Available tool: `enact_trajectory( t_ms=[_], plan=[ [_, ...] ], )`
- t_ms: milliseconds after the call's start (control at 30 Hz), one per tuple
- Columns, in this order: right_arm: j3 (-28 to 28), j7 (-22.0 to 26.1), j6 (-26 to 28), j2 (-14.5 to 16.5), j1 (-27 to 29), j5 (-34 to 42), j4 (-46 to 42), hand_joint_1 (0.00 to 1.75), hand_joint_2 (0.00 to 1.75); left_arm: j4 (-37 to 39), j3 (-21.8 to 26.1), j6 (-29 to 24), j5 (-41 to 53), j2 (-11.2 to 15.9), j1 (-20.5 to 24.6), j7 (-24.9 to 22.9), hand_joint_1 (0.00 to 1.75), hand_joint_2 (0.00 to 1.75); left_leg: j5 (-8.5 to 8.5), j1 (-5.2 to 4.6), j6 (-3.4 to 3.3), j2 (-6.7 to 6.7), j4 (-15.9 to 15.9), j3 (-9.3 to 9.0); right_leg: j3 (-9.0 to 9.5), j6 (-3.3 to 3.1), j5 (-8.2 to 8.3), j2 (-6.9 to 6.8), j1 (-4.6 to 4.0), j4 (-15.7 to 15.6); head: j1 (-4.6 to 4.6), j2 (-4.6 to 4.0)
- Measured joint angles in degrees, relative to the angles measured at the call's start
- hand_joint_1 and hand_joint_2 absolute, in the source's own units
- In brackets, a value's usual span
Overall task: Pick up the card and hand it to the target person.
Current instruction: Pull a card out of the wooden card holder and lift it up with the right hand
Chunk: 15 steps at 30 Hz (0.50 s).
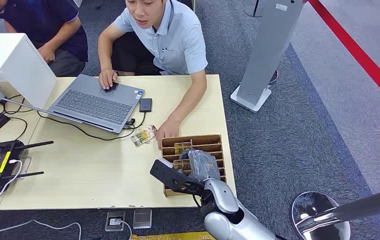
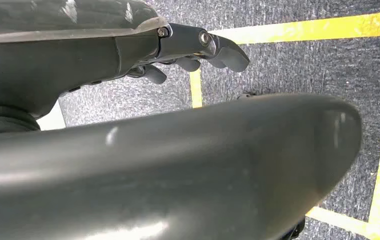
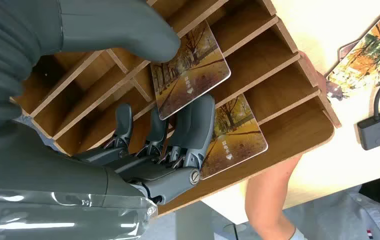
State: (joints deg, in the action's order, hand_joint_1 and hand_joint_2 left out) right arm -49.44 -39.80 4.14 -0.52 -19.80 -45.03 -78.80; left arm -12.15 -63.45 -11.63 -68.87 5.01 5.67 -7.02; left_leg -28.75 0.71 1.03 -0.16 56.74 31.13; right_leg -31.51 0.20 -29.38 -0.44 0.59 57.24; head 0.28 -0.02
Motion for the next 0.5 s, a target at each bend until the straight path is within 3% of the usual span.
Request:
enact_trajectory(
  t_ms=[500],
  plan=[
    [0.0, 0.0, -0.2, 0.0, 0.0, 0.2, 0.0, 0.85, 1.75, 0.0, 0.0, 0.0, 0.0, 0.0, 0.0, 0.0, 0.00, 0.00, 0.00, 0.00, 0.00, 0.00, 0.0, -0.02, 0.01, 0.00, 0.00, 0.00, 0.00, 0.0, 0.00, 0.00]
  ],
)
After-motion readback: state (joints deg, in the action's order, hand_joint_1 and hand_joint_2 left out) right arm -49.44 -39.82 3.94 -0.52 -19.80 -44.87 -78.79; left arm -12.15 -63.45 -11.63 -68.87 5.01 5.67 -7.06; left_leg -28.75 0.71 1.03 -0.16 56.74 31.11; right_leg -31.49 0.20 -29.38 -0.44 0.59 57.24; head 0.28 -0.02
